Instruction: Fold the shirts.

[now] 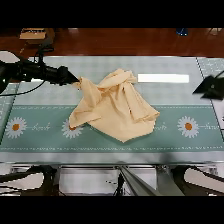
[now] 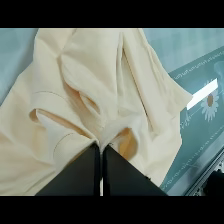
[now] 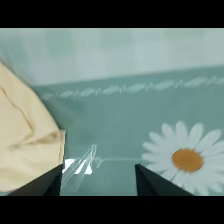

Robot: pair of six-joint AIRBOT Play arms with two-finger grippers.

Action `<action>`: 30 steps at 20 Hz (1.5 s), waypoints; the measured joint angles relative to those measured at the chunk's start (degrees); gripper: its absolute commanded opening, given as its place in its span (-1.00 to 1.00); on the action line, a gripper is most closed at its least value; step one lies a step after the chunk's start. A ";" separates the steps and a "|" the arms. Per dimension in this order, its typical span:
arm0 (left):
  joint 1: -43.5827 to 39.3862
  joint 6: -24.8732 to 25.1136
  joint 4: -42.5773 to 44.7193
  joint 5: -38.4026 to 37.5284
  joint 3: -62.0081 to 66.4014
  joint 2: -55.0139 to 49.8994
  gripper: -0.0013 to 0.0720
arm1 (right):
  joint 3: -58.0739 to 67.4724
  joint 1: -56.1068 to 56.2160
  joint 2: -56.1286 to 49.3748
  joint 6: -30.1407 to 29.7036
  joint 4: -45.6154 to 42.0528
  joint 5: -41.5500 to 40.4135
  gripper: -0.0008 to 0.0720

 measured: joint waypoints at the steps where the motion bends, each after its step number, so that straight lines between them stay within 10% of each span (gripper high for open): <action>1: 0.00 0.17 0.00 0.00 0.00 -0.02 -0.91 | -6.97 -0.55 2.47 -0.83 2.67 -0.98 0.52; 7: 0.00 0.76 0.00 -0.04 0.00 -0.04 -0.91 | -38.75 3.23 11.39 -3.91 17.09 -16.09 0.52; 15: 0.00 0.92 0.00 -0.15 0.00 -0.04 -0.91 | -47.34 21.77 12.87 0.98 23.96 -34.38 0.47; 17: 0.02 0.94 0.00 -0.04 0.00 -0.04 -0.91 | -47.65 26.32 12.41 4.26 24.55 -39.39 0.23; 19: 0.24 0.94 0.00 0.04 0.00 -0.04 -0.91 | -47.87 30.01 10.64 6.73 25.03 -44.06 -0.82; 30: 12.68 1.68 -13.97 -0.13 10.38 1.44 -0.92 | -26.62 26.80 24.28 -1.75 34.38 -43.45 -0.90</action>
